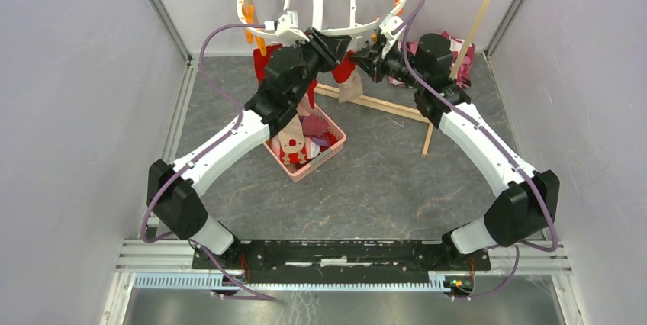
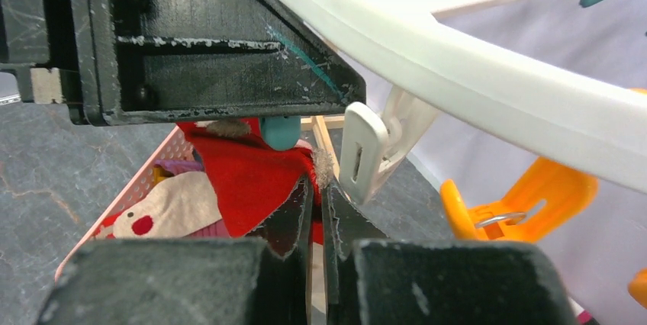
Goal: Clip the socks to the hanger
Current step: Clamp the sock onto the hanger.
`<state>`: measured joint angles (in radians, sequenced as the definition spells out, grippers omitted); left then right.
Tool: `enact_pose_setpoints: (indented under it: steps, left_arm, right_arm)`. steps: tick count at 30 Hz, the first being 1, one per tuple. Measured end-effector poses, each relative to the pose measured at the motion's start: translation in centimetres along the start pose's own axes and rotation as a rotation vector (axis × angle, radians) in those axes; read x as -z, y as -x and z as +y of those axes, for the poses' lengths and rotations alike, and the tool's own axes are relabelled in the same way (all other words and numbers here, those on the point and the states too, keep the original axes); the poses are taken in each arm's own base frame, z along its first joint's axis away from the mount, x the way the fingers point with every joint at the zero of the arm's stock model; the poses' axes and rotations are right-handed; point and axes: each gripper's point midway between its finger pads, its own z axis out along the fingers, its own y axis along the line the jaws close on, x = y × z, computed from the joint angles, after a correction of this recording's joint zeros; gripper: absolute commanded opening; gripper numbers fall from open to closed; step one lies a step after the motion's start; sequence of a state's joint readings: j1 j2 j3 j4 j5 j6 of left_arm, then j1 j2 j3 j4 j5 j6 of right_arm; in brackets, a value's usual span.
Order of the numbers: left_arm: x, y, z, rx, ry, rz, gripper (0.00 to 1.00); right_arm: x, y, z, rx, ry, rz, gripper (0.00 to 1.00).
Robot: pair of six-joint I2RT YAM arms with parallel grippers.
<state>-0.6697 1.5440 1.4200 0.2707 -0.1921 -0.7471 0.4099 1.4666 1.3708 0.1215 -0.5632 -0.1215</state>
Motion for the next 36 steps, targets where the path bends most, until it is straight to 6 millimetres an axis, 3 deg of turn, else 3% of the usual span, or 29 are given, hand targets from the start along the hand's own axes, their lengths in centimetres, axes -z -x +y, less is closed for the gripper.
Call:
enact_pose_setpoints:
  steps: [9,20,36]
  left_arm:
    - [0.0,0.0,-0.8,0.004,-0.04,0.003,0.02]
    - [0.2,-0.6,-1.2,-0.014,-0.09,0.015,0.02]
    - [0.3,-1.1,-1.4,-0.072,-0.132,0.032,0.02]
  right_arm:
    - [-0.5,-1.3,0.7,-0.058,0.048,0.02,0.0]
    - [-0.4,0.3,0.4,-0.123,0.107,-0.004,0.0]
    - [0.4,-0.6,1.4,-0.151,0.184,0.036,0.0]
